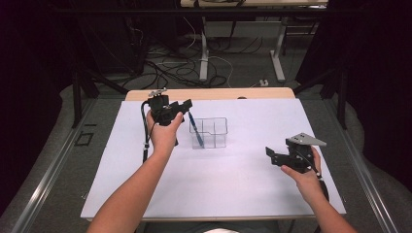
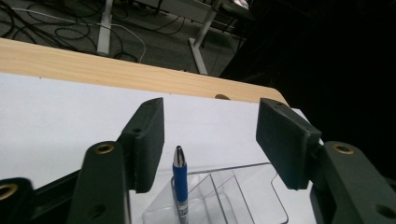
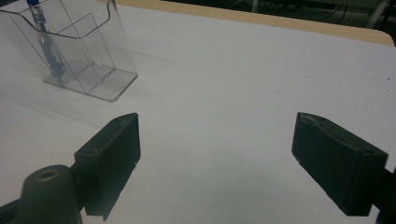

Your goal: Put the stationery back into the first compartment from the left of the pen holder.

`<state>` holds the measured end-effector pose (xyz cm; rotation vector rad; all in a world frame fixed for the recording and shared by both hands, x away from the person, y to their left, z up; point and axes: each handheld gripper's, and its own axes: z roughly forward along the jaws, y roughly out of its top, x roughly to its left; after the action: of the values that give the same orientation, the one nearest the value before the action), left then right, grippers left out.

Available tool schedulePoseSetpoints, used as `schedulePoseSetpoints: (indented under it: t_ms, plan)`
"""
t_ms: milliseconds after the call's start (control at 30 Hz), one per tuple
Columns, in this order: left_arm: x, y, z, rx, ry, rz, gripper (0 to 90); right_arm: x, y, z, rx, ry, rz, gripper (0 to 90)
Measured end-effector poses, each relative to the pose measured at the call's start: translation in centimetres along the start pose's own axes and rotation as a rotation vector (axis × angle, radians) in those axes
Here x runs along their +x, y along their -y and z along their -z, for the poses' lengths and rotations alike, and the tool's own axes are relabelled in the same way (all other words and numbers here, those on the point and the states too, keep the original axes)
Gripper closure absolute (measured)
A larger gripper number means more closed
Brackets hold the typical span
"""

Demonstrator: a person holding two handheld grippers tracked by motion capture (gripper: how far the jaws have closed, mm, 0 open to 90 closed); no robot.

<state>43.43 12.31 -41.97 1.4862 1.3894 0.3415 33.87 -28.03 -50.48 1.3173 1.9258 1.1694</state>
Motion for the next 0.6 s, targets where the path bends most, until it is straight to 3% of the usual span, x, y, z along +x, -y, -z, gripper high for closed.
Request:
schedulePoseSetpoints:
  t_ms: [300, 433, 500, 600]
  plan:
    - [0.9, -0.3, 2.4, 0.007, 0.040, -0.028, 32.3, 0.1, 0.0, 0.0, 0.002, 0.003, -0.001, 15.5]
    - [1.6, -0.3, 3.8, 0.009, 0.030, -0.069, 32.2, 0.1, 0.0, 0.0, 0.000, 0.005, 0.001, 15.5]
    - [2.1, -0.2, 4.5, -0.003, 0.001, -0.124, 31.0, 0.1, -0.1, 0.0, 0.000, 0.003, 0.000, 15.5]
    - [3.1, 0.3, 5.4, 0.001, 0.006, -0.139, 28.1, 0.0, 0.0, 0.0, 0.006, 0.006, -0.002, 15.5]
